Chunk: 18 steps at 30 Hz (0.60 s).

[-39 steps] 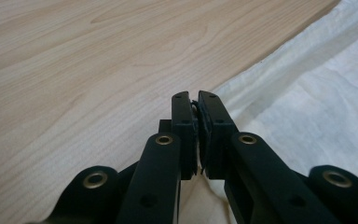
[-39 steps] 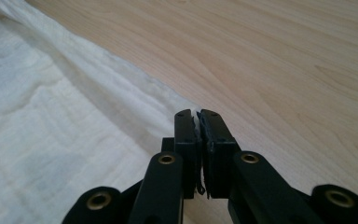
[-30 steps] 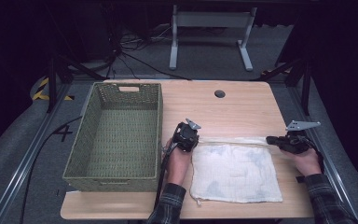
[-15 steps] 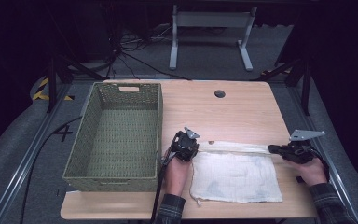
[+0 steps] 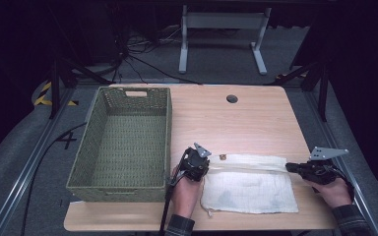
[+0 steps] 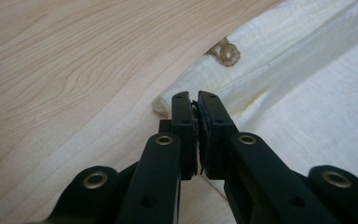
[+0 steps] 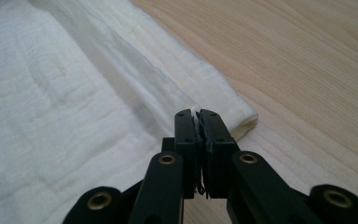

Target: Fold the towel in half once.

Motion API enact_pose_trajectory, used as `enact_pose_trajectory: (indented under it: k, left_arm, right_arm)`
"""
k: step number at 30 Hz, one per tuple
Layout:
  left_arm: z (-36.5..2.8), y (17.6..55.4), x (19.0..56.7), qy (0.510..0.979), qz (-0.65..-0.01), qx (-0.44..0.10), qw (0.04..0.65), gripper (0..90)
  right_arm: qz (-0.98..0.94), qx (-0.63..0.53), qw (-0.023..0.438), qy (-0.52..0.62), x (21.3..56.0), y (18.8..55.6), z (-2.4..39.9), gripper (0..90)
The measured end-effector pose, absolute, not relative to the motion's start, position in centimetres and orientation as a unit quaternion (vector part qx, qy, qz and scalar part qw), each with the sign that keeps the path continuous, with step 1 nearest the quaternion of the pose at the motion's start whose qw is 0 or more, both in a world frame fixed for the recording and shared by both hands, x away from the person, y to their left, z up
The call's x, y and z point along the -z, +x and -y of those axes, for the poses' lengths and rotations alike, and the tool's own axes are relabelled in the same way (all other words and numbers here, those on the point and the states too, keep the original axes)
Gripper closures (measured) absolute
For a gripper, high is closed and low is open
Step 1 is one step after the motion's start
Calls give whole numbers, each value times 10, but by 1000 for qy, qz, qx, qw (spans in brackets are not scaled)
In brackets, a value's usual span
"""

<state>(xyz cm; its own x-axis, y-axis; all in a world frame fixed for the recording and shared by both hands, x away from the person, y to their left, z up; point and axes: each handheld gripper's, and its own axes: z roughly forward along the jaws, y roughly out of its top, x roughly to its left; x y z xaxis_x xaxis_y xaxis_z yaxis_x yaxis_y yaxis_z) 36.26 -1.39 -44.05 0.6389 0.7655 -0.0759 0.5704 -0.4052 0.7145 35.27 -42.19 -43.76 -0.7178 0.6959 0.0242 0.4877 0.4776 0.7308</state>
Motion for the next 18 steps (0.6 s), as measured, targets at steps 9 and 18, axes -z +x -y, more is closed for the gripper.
enact_pose_trajectory:
  k: [9, 18]
  left_arm:
    - [13, 341, 436, 828, -393, -137, 377, 860]
    - [11, 322, 441, 837, -380, -117, 375, 860]
  right_arm:
    - [-850, -375, 140, 342, 436, 336, 424, 867]
    - [-858, -364, 131, 337, 441, 317, 423, 867]
